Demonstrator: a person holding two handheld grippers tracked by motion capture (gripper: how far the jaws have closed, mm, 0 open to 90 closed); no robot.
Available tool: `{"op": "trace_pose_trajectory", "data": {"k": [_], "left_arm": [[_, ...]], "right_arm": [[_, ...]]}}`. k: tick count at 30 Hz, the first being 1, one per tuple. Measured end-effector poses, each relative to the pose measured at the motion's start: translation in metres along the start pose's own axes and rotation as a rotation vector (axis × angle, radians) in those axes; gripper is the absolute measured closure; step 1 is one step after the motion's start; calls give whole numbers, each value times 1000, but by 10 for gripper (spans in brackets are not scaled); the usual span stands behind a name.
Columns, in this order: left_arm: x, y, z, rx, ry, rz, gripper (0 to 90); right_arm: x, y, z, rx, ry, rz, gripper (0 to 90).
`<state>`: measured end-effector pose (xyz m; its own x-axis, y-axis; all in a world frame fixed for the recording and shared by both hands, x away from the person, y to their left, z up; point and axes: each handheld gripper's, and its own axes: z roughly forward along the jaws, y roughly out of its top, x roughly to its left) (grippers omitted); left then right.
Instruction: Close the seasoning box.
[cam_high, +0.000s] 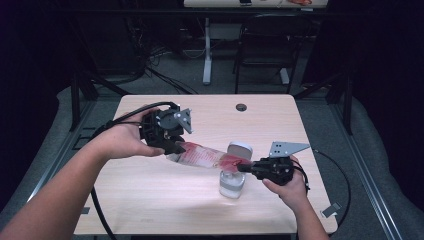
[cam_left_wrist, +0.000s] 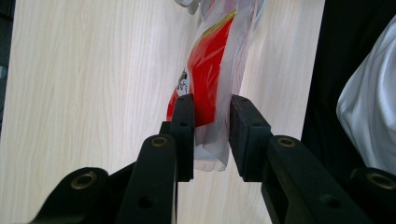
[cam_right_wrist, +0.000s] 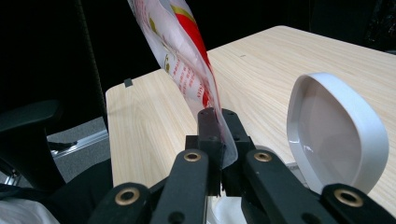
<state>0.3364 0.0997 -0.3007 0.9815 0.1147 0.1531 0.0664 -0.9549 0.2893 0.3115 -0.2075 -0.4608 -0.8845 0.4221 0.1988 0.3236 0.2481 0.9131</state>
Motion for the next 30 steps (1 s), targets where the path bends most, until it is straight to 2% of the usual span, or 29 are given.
{"op": "trace_pose_trajectory", "data": {"k": [14, 26, 30], "left_arm": [[-1, -2, -5, -2, 4, 1, 732], [-3, 6, -1, 7, -3, 15, 741], [-2, 6, 1, 3, -3, 10, 751]], "right_arm": [[10, 6, 0, 13, -26, -11, 893], [6, -5, -2, 7, -15, 19, 891], [5, -7, 0, 15, -25, 18, 888]]}}
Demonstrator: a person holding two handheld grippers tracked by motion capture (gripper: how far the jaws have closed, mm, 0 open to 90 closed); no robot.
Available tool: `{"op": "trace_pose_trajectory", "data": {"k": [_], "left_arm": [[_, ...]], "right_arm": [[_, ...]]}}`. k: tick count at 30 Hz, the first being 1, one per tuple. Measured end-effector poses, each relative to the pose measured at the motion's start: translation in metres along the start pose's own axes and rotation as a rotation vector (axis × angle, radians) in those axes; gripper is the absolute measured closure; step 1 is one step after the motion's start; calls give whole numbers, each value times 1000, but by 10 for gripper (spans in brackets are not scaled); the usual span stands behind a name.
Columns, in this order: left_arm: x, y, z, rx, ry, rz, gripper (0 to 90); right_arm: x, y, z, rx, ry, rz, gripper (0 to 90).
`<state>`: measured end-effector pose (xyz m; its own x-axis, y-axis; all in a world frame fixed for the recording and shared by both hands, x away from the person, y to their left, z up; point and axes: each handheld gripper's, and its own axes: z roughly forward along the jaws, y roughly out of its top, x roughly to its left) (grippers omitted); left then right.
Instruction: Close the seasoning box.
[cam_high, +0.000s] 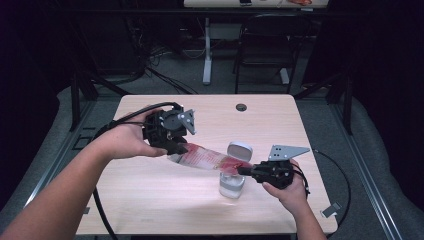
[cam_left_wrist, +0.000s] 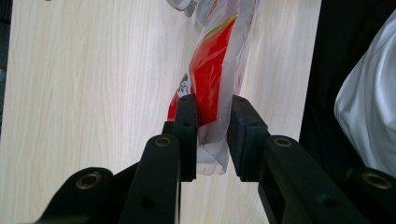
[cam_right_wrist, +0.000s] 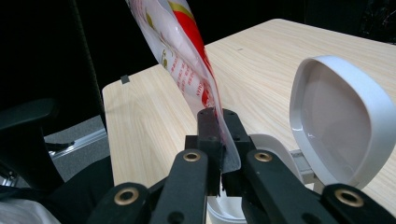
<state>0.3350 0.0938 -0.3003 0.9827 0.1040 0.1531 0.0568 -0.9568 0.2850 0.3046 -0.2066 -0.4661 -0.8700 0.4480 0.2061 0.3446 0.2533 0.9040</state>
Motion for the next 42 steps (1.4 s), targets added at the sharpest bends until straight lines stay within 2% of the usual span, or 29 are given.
{"op": "trace_pose_trajectory", "data": {"k": [10, 15, 33, 42], "left_arm": [[1, -6, 0, -13, -5, -13, 766], [1, -4, -1, -13, -5, -1, 769], [1, 0, 0, -24, -8, 3, 768], [1, -1, -1, -32, -9, 0, 769]], "right_arm": [[2, 1, 6, 2, -6, -4, 871], [1, 1, 6, 3, -7, -5, 860], [-4, -2, 4, -14, -19, 11, 815], [0, -1, 3, 2, -4, -7, 866]]}}
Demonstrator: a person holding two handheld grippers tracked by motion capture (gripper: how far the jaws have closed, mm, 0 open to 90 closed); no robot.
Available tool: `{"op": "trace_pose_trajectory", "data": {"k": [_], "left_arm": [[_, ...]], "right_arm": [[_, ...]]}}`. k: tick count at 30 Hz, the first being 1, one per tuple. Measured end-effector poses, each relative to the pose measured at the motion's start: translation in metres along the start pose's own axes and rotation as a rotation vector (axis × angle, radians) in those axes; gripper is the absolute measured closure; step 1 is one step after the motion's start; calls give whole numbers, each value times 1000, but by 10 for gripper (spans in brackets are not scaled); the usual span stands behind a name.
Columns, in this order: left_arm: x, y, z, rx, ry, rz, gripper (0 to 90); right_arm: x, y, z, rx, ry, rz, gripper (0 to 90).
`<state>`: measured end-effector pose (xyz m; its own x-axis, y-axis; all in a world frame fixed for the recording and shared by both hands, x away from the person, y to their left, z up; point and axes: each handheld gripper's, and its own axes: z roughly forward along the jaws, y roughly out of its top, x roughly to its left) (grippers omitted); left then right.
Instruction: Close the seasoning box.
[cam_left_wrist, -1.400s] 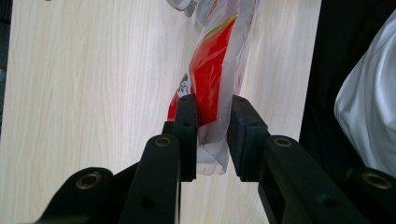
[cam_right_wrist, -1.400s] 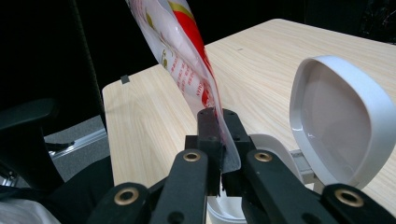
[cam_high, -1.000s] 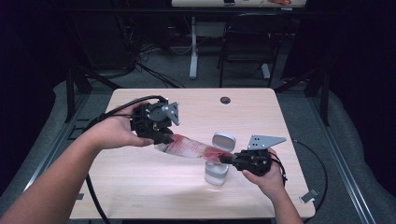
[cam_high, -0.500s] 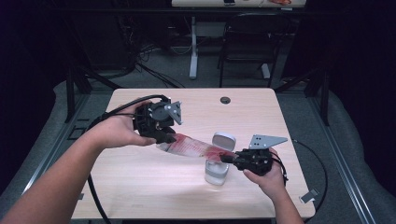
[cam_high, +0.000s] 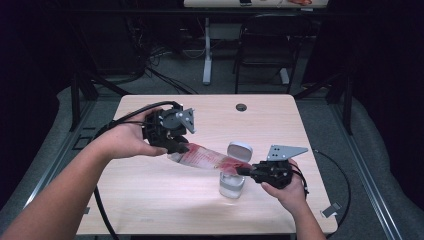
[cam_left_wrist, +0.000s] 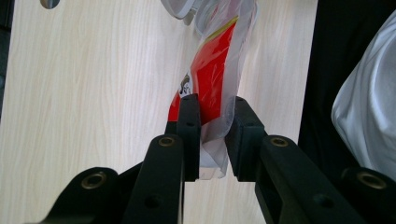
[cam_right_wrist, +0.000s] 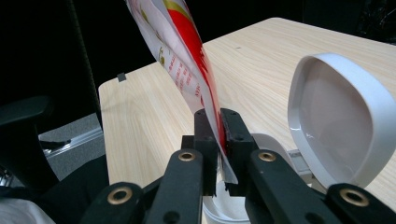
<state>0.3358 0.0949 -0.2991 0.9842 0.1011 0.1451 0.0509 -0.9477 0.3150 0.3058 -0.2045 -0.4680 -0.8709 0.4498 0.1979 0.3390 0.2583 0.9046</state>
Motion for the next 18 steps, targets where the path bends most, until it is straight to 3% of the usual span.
{"op": "trace_pose_trajectory", "data": {"k": [18], "left_arm": [[1, -1, 2, -14, -6, -9, 769]], "right_arm": [[1, 2, -6, 4, 15, -10, 892]]}}
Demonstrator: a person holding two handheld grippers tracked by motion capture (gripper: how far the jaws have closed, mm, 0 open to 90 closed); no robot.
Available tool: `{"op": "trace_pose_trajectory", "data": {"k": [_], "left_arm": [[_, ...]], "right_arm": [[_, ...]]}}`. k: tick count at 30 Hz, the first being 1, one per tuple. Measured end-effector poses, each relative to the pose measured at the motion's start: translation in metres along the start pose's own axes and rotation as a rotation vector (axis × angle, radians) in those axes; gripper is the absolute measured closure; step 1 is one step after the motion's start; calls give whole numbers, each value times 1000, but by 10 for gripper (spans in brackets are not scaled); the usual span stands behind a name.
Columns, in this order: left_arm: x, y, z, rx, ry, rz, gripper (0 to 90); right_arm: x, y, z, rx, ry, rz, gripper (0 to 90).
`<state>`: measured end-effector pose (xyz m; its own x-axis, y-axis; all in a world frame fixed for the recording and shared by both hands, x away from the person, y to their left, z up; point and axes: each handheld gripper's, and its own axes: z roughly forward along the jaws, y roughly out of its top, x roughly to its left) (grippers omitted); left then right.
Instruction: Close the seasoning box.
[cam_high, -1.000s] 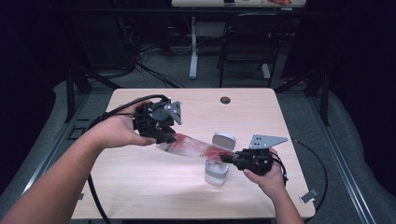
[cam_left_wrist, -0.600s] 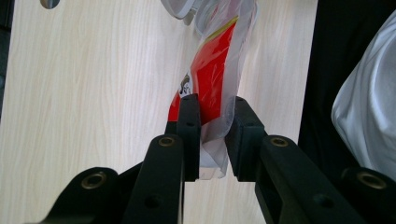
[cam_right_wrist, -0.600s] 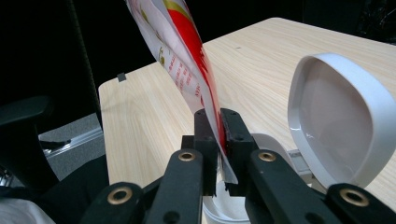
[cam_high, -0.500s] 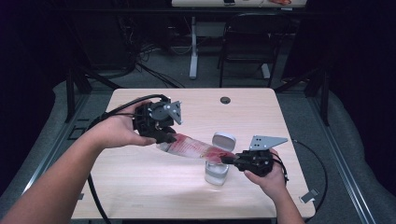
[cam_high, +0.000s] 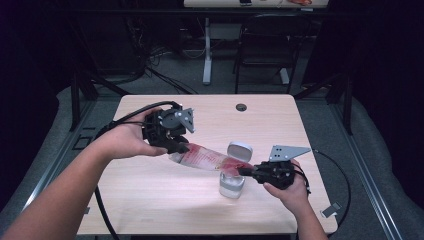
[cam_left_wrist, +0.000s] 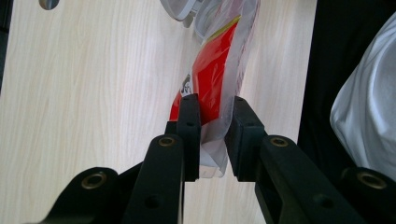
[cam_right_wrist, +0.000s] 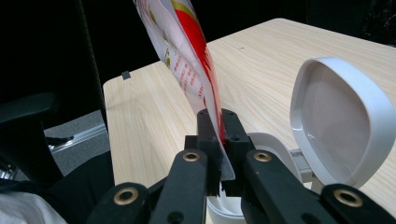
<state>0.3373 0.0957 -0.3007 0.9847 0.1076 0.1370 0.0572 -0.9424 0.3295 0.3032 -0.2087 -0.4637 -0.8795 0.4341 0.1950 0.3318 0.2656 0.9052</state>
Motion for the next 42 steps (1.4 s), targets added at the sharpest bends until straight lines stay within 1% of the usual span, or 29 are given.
{"op": "trace_pose_trajectory", "data": {"k": [4, 8, 11, 12, 14, 16, 18, 21, 24, 26, 33, 40, 41, 42], "left_arm": [[0, 1, -1, 5, 2, 5, 769], [0, 2, -2, -2, -1, 7, 769], [-1, 5, -2, 2, 2, 13, 770], [-2, 5, -2, 2, -1, 7, 770], [-1, 6, -2, 7, 2, 15, 770], [-2, 7, -1, 7, 0, 12, 770], [-1, 8, 0, 11, 3, 20, 770], [-1, 10, 0, 4, 2, 17, 770], [-1, 12, -1, 10, 7, 26, 770], [-2, 13, -1, 11, 8, 22, 771], [-1, 14, -2, 16, 11, 30, 772], [-1, 16, -2, 11, 10, 33, 774], [-2, 16, -2, 12, 8, 27, 774], [-1, 16, -3, 15, 10, 32, 774]], "right_arm": [[-1, 0, -1, 0, 9, 5, 893], [-1, 0, -2, -4, 15, 18, 893], [-2, 0, -2, -6, 9, 16, 892], [-2, -1, -2, -6, 11, 19, 892], [-3, -1, -1, -3, 8, 19, 891], [-3, -2, -1, -1, 5, 23, 891], [-4, -3, -1, 3, 2, 23, 891], [-5, -4, -1, 6, 4, 25, 891], [-6, -5, -1, 7, 7, 30, 891], [-6, -5, -1, 8, 6, 30, 892], [-6, -4, -2, 11, 9, 29, 892], [-6, -5, -1, 10, 9, 33, 892], [-6, -5, -1, 11, 9, 33, 893], [-6, -5, -1, 12, 9, 32, 893]]}}
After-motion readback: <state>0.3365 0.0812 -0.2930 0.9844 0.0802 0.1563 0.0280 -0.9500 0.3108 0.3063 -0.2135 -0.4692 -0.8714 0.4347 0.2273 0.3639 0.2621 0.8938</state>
